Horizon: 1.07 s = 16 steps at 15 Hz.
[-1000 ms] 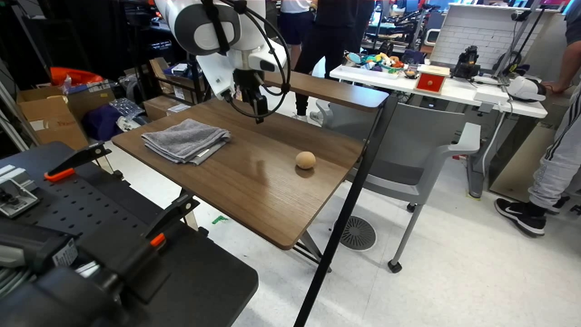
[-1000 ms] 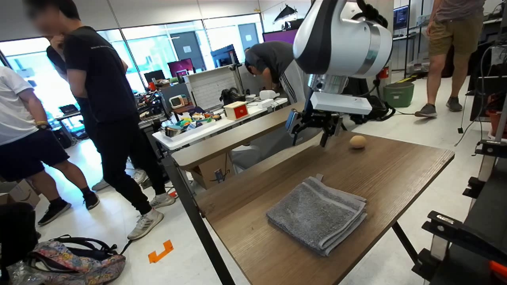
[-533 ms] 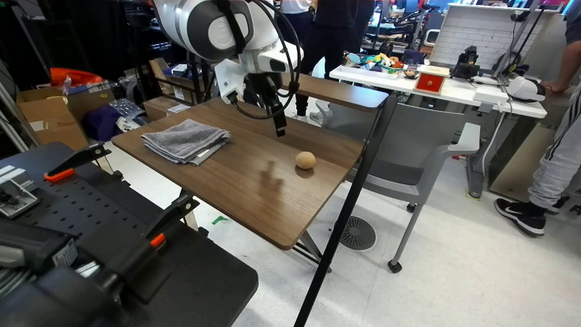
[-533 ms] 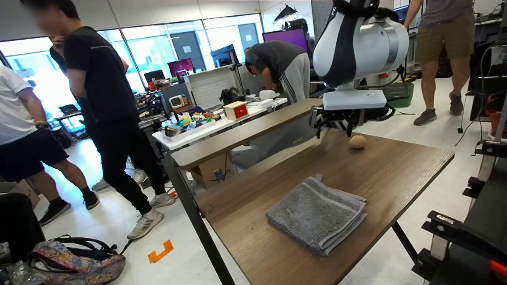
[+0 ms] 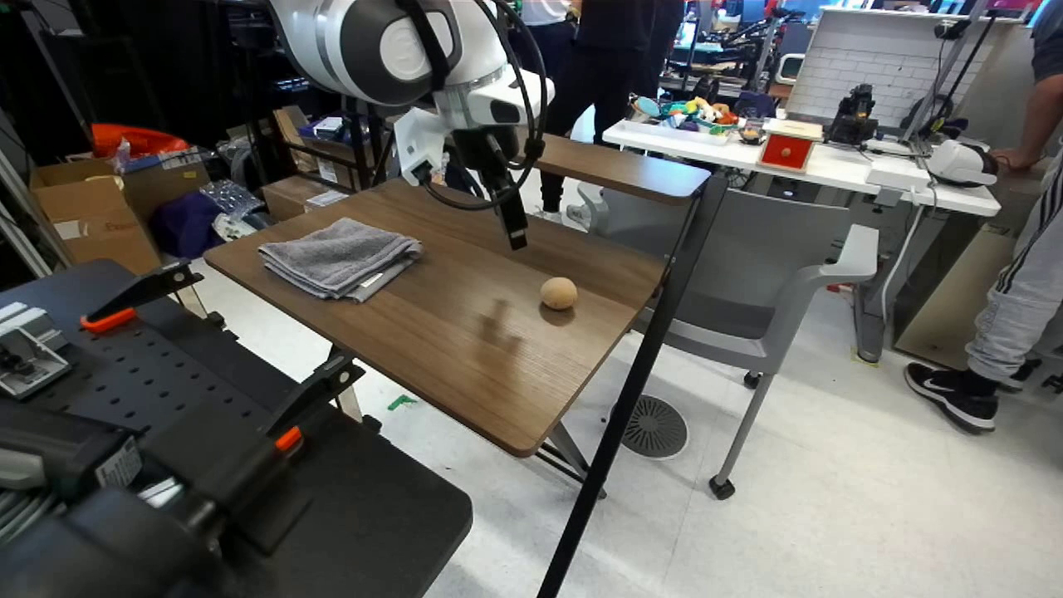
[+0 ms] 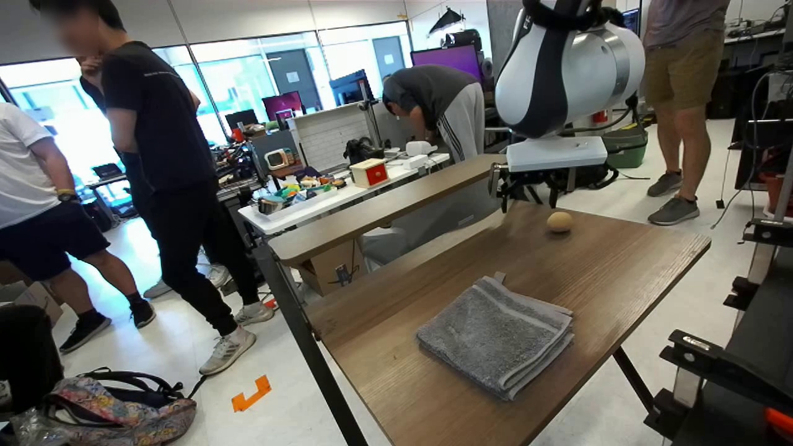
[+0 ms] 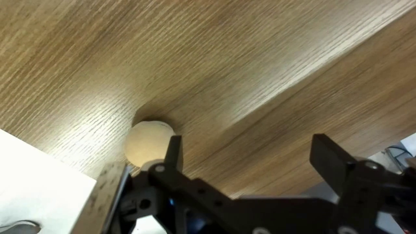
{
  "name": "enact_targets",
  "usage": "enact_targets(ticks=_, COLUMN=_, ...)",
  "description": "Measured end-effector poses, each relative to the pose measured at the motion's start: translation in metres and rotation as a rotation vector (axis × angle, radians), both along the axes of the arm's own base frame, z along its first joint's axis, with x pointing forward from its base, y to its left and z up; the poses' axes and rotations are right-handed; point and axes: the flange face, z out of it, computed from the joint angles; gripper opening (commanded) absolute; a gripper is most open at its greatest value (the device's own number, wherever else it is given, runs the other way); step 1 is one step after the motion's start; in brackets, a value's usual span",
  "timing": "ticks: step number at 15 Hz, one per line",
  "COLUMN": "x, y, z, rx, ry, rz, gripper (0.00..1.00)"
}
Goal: Wipe the table with cloth
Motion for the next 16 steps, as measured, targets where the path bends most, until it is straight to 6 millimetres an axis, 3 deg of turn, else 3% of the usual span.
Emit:
enact_targets(ticks=3, x=0.000, y=-0.005, z=0.001, rx=-0.008, ry=-0.008, rz=-0.011, gripper=1.00)
enact_targets(ticks=8, x=0.006, y=-0.046, z=0.011, rx=-0.049, ry=-0.043, rz=-0.092, gripper=1.00)
enact_targets(ticks=10, x=0.006, y=-0.059, z=0.002, rx=-0.050, ry=-0.039, rz=-0.112, gripper=1.00)
enact_targets(ticks=16, x=0.002, y=-0.086, z=-0.048, rx=-0.050, ry=0.009, rz=-0.145, gripper=1.00)
